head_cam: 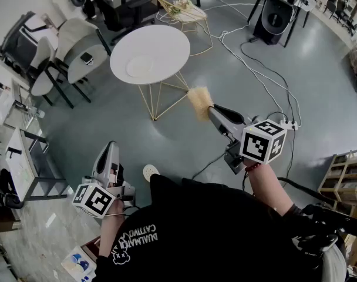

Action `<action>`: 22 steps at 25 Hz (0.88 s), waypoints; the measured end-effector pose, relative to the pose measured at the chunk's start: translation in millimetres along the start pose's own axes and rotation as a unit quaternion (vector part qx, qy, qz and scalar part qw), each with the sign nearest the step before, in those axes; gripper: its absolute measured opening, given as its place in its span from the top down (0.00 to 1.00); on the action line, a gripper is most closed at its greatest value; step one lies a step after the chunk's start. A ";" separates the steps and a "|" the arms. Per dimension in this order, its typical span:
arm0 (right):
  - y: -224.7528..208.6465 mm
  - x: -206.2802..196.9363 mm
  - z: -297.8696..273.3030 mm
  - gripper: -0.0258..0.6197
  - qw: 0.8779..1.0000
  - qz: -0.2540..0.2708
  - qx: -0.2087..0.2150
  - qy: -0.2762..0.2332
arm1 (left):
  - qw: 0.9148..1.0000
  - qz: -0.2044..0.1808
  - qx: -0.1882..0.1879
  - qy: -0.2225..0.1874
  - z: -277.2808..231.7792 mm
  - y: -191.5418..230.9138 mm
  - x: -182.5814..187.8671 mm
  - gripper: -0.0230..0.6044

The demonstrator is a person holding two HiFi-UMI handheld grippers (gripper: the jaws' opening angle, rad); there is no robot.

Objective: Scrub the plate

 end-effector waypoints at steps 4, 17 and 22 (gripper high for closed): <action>-0.9 3.0 -4.0 0.90 1.000 0.001 0.002 0.000 | 1.000 0.000 -0.003 0.001 -4.8 0.7 1.5 0.96; -10.4 4.9 -13.7 0.90 1.000 -0.001 0.000 0.009 | 1.000 -0.005 -0.013 -0.002 -15.3 0.2 3.9 0.96; -17.6 13.2 -44.8 0.90 1.000 -0.023 -0.002 0.011 | 1.000 0.004 -0.002 0.009 -24.7 23.6 4.6 0.96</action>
Point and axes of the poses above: the fingertips, and each gripper's own axes: z backward along the fingers, y to its left, x out of its top, the point moved 6 cm from there along z, backward along the fingers, and after that the axes turned 12 degrees about -z, right-handed, at the moved point
